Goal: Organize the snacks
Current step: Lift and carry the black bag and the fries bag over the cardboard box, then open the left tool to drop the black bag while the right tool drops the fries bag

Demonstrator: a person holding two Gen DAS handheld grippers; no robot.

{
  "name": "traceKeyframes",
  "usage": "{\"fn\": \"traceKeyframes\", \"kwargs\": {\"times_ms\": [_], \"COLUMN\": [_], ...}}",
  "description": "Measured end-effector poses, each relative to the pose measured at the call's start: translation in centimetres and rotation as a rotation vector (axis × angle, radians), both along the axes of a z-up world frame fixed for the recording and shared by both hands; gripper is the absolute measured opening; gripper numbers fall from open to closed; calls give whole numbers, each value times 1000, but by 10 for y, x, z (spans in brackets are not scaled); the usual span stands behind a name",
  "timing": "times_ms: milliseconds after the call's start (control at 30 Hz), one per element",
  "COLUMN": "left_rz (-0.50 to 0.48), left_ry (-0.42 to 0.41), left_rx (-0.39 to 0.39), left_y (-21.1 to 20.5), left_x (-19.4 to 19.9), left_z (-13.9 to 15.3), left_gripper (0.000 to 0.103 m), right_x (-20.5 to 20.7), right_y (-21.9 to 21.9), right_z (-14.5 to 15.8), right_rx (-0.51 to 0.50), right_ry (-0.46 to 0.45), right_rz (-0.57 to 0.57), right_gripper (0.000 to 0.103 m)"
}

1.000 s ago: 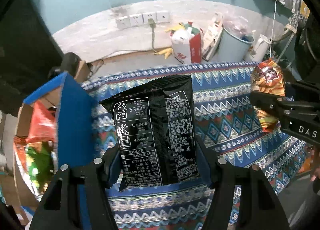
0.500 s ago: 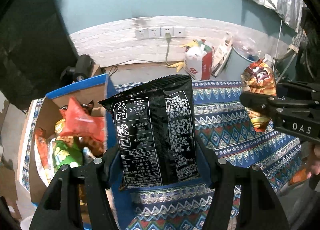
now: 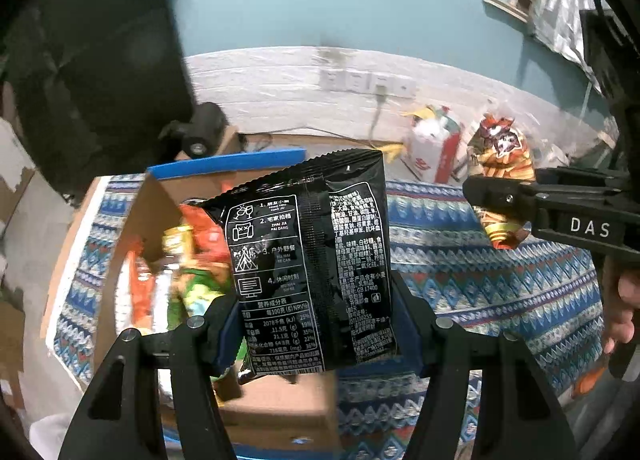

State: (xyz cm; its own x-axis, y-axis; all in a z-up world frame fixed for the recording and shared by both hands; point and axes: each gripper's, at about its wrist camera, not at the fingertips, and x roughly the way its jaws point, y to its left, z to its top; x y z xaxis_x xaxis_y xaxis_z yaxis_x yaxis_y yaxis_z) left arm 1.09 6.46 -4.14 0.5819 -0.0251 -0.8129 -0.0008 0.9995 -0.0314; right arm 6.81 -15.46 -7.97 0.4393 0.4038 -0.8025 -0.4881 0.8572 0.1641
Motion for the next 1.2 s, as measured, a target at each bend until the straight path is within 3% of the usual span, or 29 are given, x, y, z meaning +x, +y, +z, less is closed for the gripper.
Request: {"fn": "traceKeyframes", "kwargs": {"times_ms": [700,1200], "left_rz": [248,307], "left_ry": [-8,65], "left_rx": [-63,-84], "left_y": [124,145], "left_x": [-14,-12], "left_z": [-3,-25], "left_gripper": [66,66], "right_x": [22,17], "right_y": [138,183], "right_z": [-18,-25], "right_rx": [11,17], "right_ry": [54,93], "right_rz": [172,241], "right_gripper": [43,43]}}
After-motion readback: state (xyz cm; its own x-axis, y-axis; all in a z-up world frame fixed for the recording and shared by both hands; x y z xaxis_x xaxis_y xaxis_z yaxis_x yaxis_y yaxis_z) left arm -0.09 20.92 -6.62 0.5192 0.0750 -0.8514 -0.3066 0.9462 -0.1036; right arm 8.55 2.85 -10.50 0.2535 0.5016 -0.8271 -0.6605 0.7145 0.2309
